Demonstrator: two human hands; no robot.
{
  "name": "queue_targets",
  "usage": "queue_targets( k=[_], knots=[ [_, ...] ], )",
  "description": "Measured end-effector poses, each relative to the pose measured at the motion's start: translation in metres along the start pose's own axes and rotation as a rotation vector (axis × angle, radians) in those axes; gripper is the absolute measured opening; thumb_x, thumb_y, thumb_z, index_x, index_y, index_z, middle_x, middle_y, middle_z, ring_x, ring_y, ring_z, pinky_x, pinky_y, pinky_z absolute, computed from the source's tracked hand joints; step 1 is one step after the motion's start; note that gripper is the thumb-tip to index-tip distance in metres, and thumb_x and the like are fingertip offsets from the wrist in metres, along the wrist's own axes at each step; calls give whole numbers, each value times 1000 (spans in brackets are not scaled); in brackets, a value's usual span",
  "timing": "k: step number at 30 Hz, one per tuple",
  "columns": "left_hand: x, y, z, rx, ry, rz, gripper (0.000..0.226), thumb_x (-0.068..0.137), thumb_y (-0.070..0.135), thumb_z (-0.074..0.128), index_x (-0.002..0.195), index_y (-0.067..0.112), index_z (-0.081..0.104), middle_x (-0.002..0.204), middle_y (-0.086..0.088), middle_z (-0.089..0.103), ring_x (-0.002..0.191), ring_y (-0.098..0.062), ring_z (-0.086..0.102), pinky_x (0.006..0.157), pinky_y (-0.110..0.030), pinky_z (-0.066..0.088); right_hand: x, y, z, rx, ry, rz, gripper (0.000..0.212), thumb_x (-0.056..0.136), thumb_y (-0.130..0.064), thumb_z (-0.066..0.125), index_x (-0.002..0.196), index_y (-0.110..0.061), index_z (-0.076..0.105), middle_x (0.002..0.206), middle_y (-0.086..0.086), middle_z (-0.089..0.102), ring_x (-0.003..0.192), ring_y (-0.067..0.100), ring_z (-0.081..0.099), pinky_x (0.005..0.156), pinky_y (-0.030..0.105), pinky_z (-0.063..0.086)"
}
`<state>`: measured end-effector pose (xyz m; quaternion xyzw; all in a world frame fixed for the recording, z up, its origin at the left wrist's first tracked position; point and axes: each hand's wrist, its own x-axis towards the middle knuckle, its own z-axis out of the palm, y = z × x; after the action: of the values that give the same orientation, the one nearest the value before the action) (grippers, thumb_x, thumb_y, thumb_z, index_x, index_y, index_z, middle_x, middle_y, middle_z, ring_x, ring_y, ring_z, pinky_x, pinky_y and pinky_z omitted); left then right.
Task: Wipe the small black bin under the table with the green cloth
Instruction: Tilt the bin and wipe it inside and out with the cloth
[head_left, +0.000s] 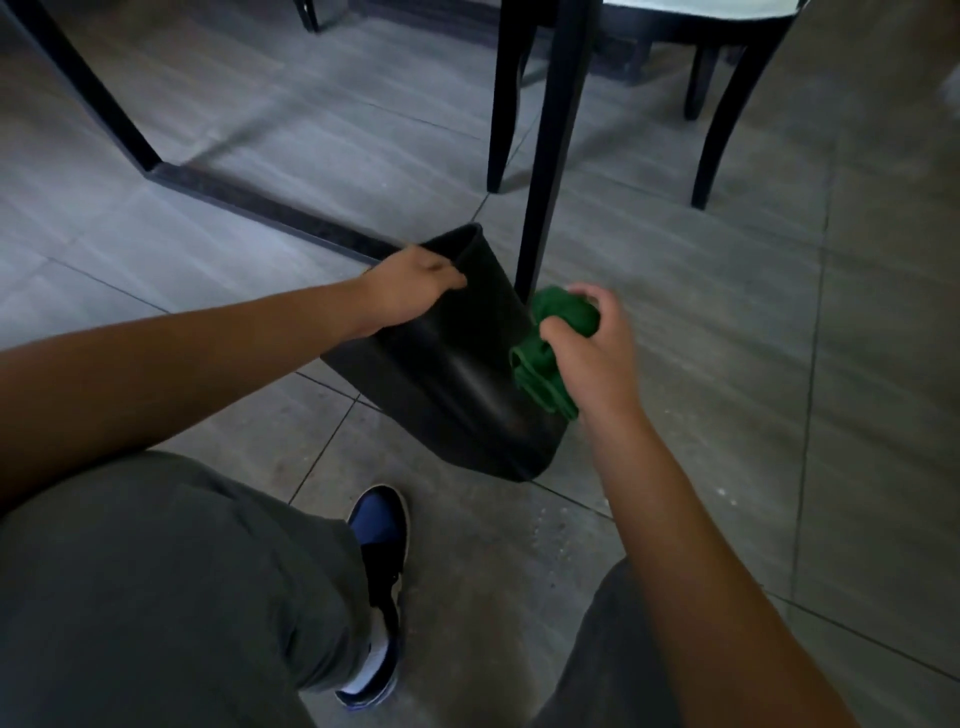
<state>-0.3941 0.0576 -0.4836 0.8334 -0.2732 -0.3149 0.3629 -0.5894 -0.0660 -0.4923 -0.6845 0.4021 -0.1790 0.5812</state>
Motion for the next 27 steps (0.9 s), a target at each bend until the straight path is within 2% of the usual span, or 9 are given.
queue_targets(
  k=[3,8,10,16,20,22,24,25,27],
  knots=[
    [-5,4,1,10,-50,9,24,92,27,62,71,23,73,80,-8,74,78,-26,71,75,-35,55,14,-10,10,-78,3,-74,38,87,-32,70,124,-38,62,115,-13,63,86,-4,65,66,14,48],
    [-8,7,14,-195,-88,34,19,103,23,52,100,12,67,95,-1,68,90,-15,64,72,-13,48,37,-35,30,-121,-121,60,60,81,-76,63,120,-31,71,121,-12,64,111,10,61,91,31,50],
    [-5,4,16,-335,-156,15,35,106,35,46,125,11,64,116,-4,69,106,-17,66,90,-23,50,38,-36,35,-197,-162,19,66,79,-79,64,125,-32,68,129,-8,62,116,12,59,89,31,47],
    [-2,5,19,-430,-304,-98,33,108,37,41,97,21,68,87,-4,66,73,-19,62,66,-31,54,42,-38,32,-599,-171,-120,80,70,-82,63,132,-31,60,130,0,55,110,20,62,89,40,56],
    [-1,7,-8,-532,-279,-175,40,109,38,35,120,12,64,104,-14,76,90,-31,75,79,-39,62,45,-38,29,-692,-167,-111,74,71,-67,65,135,-29,58,129,1,59,107,21,62,82,36,55],
    [2,-5,-28,-266,-84,-102,36,108,36,41,115,11,66,114,-19,74,96,-36,73,79,-37,60,42,-37,30,-673,-141,-135,65,71,-67,66,126,-32,63,120,-1,65,96,18,65,68,30,51],
    [-2,-44,-48,255,172,-75,31,105,35,51,118,11,65,121,-20,69,104,-36,68,81,-37,52,37,-39,32,-690,-142,-158,52,75,-64,68,117,-33,67,114,-2,68,90,16,66,58,26,44],
    [-8,-68,-53,414,225,-129,39,103,38,55,129,10,60,127,-20,66,110,-37,65,86,-40,50,35,-40,32,-702,-140,-174,47,77,-63,68,112,-32,68,112,-3,69,89,15,66,57,25,44],
    [-26,-112,-46,353,104,-369,56,100,38,60,144,6,47,131,-25,62,106,-39,65,87,-48,57,34,-43,31,-706,-129,-199,41,78,-57,71,110,-31,70,110,-2,72,87,15,67,62,27,50]
  ],
)
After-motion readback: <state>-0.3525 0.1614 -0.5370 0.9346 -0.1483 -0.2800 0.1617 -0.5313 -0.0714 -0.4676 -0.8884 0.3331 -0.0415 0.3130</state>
